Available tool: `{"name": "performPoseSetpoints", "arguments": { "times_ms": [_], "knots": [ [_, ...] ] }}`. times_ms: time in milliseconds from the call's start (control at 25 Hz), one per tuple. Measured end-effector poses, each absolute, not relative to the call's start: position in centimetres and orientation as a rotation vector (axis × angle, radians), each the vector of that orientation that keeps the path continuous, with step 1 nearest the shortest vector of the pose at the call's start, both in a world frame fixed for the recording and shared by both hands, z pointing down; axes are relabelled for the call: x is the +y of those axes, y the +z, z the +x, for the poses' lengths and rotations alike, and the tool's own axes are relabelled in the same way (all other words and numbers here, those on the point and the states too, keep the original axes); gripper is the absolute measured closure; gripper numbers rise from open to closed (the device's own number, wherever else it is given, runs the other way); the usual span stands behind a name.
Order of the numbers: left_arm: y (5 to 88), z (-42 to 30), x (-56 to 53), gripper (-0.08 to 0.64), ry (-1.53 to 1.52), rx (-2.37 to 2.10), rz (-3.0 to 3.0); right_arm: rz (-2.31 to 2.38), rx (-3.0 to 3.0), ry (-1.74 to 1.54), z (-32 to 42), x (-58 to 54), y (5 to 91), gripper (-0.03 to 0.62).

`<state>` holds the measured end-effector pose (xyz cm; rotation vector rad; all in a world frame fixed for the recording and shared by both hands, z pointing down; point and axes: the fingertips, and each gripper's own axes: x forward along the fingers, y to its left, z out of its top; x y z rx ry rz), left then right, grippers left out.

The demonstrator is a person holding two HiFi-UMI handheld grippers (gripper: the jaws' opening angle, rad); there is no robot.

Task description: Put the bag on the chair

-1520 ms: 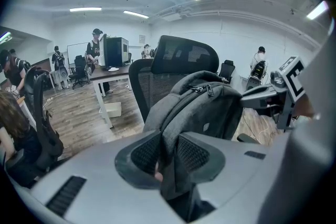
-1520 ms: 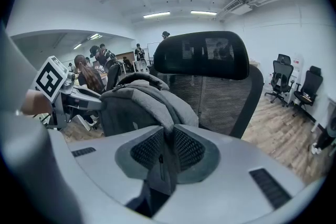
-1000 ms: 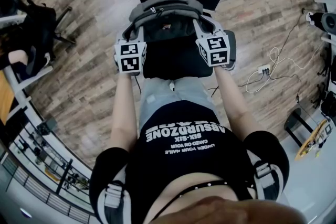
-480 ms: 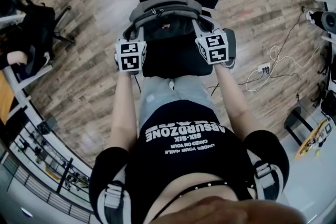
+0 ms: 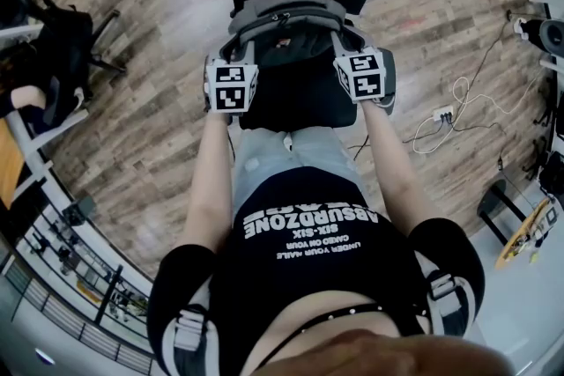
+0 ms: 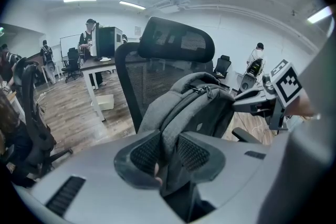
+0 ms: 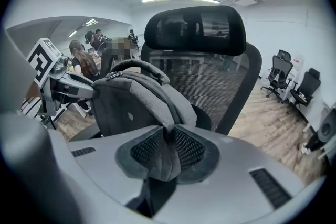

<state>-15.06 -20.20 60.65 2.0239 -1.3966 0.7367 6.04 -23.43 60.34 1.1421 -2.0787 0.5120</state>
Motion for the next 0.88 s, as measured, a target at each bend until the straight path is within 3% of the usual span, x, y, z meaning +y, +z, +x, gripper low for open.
{"name": "performPoseSetpoints", "arguments": {
  "times_ms": [880],
  "knots": [
    [61.9,-14.3,-21.7,0.457,0.599,-1.373,2.036,1.216,-2.135,0.562,7.1,-24.9,62.2,0.518]
  ]
}}
